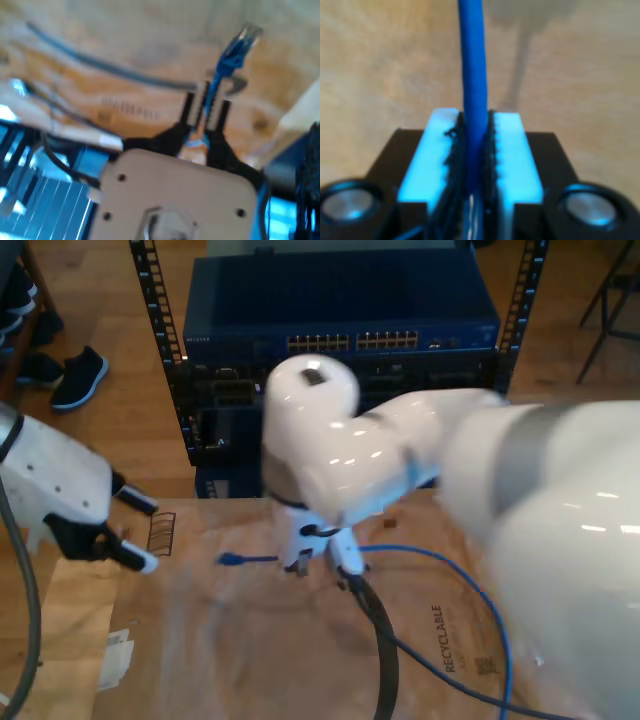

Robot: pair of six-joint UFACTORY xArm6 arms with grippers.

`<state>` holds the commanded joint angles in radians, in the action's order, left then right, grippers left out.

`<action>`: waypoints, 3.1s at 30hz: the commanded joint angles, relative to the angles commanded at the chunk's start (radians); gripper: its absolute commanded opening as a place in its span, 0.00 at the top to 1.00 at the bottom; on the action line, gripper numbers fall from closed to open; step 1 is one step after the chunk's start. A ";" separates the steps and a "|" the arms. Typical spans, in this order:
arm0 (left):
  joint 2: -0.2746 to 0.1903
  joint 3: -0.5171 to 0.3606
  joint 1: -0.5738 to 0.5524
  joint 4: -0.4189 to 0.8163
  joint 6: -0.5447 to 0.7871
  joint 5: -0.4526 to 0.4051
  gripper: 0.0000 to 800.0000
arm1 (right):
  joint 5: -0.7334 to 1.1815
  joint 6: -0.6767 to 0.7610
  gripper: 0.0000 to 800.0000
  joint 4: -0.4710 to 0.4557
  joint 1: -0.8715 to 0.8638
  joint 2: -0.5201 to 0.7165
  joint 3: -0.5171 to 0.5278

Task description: Grab the cable and plug it in

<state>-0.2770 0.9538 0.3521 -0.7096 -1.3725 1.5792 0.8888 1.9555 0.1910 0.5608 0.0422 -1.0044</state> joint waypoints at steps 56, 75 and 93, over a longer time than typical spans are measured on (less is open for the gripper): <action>0.000 0.003 0.072 -0.440 0.005 0.397 0.53 | 0.261 -0.009 1.00 0.407 -0.089 0.364 -0.003; 0.003 0.002 0.080 -0.442 0.005 0.384 0.62 | 0.262 -0.009 1.00 0.407 -0.084 0.362 0.003; 0.003 -0.006 0.086 -0.443 0.012 0.381 0.74 | 0.262 -0.009 1.00 0.405 -0.083 0.361 0.005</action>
<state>-0.2739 0.9477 0.4381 -1.1531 -1.3602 1.9598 1.1512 1.9463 0.5961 0.4780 0.4028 -0.9998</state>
